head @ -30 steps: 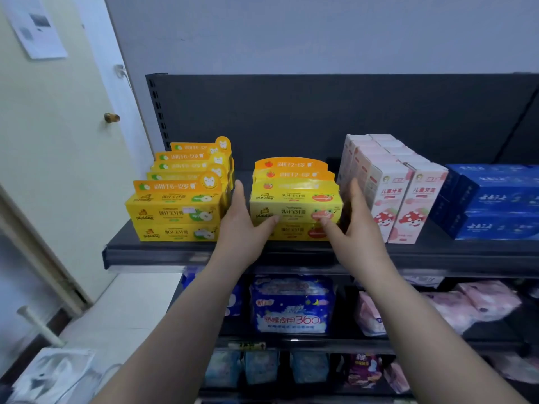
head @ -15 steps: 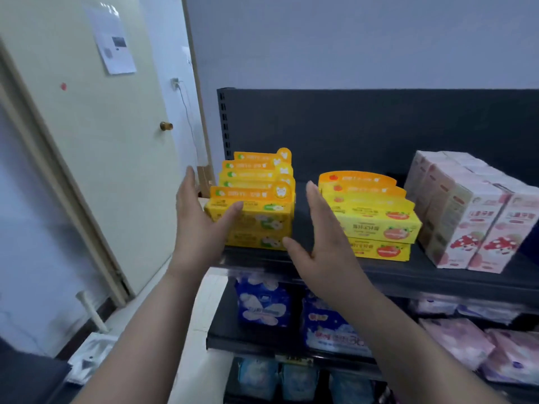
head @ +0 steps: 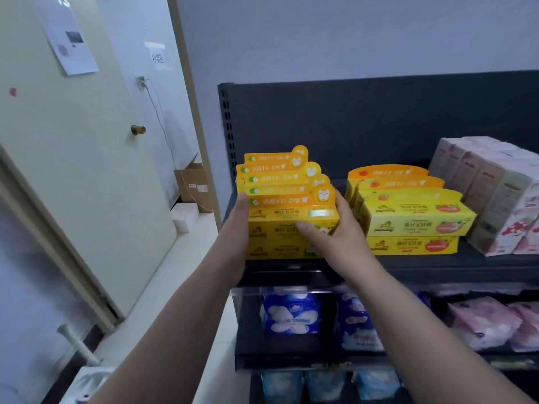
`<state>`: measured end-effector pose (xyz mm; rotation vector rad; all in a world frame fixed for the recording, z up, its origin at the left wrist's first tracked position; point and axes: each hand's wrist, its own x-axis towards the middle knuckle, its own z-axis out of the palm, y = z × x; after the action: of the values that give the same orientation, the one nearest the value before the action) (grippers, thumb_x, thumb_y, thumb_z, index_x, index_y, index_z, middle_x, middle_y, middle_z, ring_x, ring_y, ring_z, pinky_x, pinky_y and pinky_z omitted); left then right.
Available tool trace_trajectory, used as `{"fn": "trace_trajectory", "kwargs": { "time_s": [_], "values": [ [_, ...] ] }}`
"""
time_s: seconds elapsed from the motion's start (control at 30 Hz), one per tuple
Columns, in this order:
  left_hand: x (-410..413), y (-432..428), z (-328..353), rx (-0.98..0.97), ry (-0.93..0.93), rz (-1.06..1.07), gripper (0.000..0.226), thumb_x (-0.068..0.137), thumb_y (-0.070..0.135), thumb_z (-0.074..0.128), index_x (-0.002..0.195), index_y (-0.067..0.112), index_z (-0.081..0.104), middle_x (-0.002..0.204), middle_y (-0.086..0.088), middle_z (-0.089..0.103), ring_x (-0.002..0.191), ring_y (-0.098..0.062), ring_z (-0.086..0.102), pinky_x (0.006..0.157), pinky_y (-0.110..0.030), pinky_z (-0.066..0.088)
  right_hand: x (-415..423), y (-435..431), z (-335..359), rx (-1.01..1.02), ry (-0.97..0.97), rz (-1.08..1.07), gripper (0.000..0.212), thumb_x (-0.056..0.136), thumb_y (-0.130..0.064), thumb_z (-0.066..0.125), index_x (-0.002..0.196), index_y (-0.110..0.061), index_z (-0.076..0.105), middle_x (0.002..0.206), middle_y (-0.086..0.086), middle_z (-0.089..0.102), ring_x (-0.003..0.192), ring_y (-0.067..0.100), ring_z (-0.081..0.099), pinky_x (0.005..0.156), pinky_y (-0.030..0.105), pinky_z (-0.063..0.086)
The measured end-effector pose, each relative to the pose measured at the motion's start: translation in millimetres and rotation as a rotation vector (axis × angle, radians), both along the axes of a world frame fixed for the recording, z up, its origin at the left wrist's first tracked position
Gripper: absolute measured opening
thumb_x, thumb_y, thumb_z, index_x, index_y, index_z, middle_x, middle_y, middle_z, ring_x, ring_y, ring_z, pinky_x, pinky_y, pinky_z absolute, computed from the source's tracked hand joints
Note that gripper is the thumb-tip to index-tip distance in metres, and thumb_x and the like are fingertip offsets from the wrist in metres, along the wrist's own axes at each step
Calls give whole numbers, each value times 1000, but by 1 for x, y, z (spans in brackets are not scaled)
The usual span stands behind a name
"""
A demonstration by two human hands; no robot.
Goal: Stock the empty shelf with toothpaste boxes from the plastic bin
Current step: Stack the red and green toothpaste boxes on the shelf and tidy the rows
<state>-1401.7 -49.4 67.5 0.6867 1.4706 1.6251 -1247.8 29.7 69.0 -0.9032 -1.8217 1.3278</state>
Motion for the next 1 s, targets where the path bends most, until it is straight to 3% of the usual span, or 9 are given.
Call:
{"fn": "trace_trajectory", "kwargs": {
  "time_s": [0.13, 0.27, 0.37, 0.47, 0.6, 0.67, 0.7, 0.83, 1.0],
  "values": [
    [-9, 0, -5, 37, 134, -69, 69, 72, 74, 56, 130, 37, 48, 122, 6, 64, 110, -19, 63, 97, -50, 47, -1, 7, -3, -19, 24, -22, 94, 75, -35, 78, 148, -34, 20, 127, -15, 54, 116, 13, 54, 93, 46, 52],
    [-20, -2, -10, -6, 320, -127, 82, 61, 50, 77, 133, 39, 40, 120, 11, 63, 111, -15, 60, 99, -47, 46, -2, 9, -5, -25, 25, -23, 92, 75, -28, 79, 146, -37, 23, 126, -14, 55, 114, 13, 56, 92, 48, 52],
    [-20, -2, -10, 4, 363, -159, 83, 62, 52, 75, 135, 41, 36, 121, 14, 61, 114, -15, 57, 101, -48, 44, -3, 10, -3, -16, 18, -26, 90, 76, -24, 78, 145, -39, 23, 119, -19, 56, 113, 12, 56, 93, 48, 52],
    [-27, -2, 2, 53, 360, -141, 72, 68, 61, 68, 128, 38, 37, 120, 21, 56, 113, -8, 54, 100, -40, 41, -1, 2, 6, 52, -24, -62, 99, 78, -24, 77, 149, -39, 9, 122, -35, 39, 123, 2, 39, 102, 46, 45],
    [-52, 21, 20, 65, 267, 49, 62, 92, 64, 33, 143, 29, 28, 148, 12, 32, 137, -11, 27, 110, -45, 18, -1, -10, 32, 371, -184, -105, 100, 80, -37, 72, 151, -35, 0, 159, -14, 8, 144, 6, 10, 116, 38, 23],
    [-59, 39, 30, 44, 251, 76, 28, 100, 47, 27, 109, 29, 46, 116, 9, 49, 109, -2, 43, 107, -39, 19, -4, -8, 54, 490, -219, -89, 89, 87, -39, 63, 152, -30, 2, 160, -12, 2, 146, 5, 2, 118, 32, 14],
    [-64, 47, 31, 33, 238, 81, 21, 100, 44, 29, 92, 31, 43, 104, 7, 48, 98, -4, 45, 104, -37, 21, -6, -4, 66, 498, -229, -74, 81, 91, -39, 58, 152, -30, 4, 160, -12, 2, 146, 5, 2, 118, 31, 13],
    [-79, 75, 27, -44, 86, 5, 33, 90, 46, 38, 100, 18, 52, 95, -8, 60, 97, -23, 58, 106, -51, 38, -29, 47, 105, 366, -353, -21, 64, 98, -33, 46, 152, -28, 12, 159, -7, 13, 145, 15, 17, 115, 36, 24],
    [-83, 83, 17, -45, 45, -74, 23, 100, 37, 35, 101, 19, 51, 78, -1, 64, 72, -18, 65, 74, -38, 54, -59, 101, 111, 328, -656, -12, 57, 100, -25, 43, 151, -15, 18, 158, 6, 21, 141, 27, 26, 108, 36, 28]
  ]
}}
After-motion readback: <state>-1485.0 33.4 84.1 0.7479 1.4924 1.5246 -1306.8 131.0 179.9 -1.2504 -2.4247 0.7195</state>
